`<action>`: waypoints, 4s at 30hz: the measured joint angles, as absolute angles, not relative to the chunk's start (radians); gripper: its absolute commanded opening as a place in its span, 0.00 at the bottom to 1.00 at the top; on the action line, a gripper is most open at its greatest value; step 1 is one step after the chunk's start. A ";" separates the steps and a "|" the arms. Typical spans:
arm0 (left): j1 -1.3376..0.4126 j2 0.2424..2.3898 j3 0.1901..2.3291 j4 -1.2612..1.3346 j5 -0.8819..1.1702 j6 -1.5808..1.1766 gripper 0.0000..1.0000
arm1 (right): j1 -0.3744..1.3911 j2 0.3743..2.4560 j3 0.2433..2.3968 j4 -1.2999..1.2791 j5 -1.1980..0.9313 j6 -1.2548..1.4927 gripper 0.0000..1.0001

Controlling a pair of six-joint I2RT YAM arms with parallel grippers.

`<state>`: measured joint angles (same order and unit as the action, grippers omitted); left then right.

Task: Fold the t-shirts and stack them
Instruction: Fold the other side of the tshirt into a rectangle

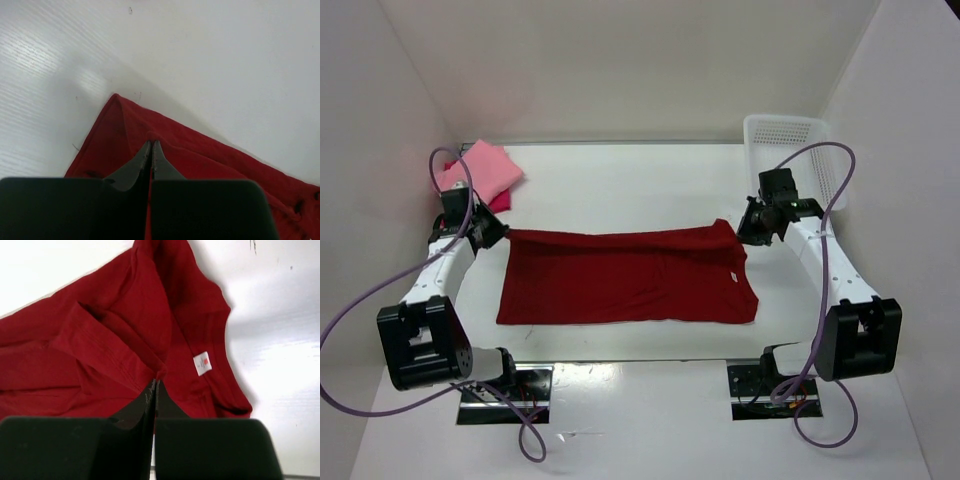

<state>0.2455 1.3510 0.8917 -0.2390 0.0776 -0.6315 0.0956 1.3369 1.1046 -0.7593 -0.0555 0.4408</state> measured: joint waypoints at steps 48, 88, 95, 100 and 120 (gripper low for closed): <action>0.100 1.246 0.676 -0.207 0.159 -0.730 0.30 | 0.392 1.677 1.158 -0.577 -0.092 0.528 0.54; 0.100 1.275 0.646 -0.103 0.179 -0.767 0.30 | 0.600 1.561 1.026 -0.680 -0.213 0.584 0.26; 0.100 1.306 0.666 -0.103 0.183 -0.768 0.30 | 0.609 1.512 0.957 -0.684 -0.334 0.673 0.38; 0.098 1.323 0.716 -0.099 0.198 -0.765 0.30 | 0.588 1.499 1.019 -0.695 -0.332 0.662 0.10; -0.153 1.450 0.815 -0.081 0.254 -0.767 0.30 | 0.584 1.623 0.860 -0.543 -0.334 0.661 0.09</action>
<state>-0.1532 1.4502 0.8150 -0.0811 0.2543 -0.7673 0.5838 1.6226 0.8604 -0.5434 -0.3344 0.6609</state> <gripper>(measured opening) 0.304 0.057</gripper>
